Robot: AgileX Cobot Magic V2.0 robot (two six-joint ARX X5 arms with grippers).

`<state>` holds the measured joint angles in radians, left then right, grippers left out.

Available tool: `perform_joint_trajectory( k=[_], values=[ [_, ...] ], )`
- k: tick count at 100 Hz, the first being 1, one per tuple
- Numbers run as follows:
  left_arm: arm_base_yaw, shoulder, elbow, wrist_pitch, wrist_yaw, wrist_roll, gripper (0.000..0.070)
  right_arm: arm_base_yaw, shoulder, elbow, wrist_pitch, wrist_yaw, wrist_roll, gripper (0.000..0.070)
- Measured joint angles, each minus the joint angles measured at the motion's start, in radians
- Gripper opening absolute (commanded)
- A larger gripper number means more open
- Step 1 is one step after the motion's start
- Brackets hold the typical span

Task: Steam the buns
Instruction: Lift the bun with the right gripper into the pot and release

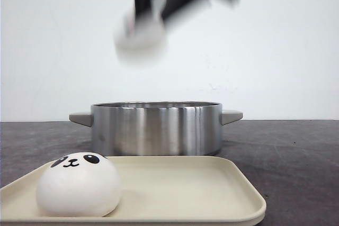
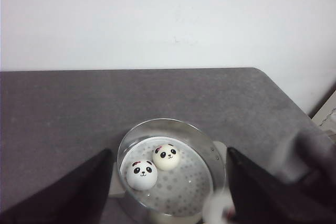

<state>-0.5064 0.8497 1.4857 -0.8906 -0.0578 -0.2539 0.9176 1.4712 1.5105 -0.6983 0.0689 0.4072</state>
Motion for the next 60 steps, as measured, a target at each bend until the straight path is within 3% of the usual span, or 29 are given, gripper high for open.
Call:
perform_joint_trajectory(
  k=[18, 60],
  values=[
    [0.000, 0.000, 0.000, 0.018, 0.000, 0.000, 0.0387, -0.092, 0.029, 0.143, 0.006, 0.008, -0.095, 0.0007],
    [0.000, 0.010, 0.000, 0.034, 0.000, 0.000, 0.0387, -0.270, 0.268, 0.146, -0.060, -0.033, -0.172, 0.0007]
  ],
)
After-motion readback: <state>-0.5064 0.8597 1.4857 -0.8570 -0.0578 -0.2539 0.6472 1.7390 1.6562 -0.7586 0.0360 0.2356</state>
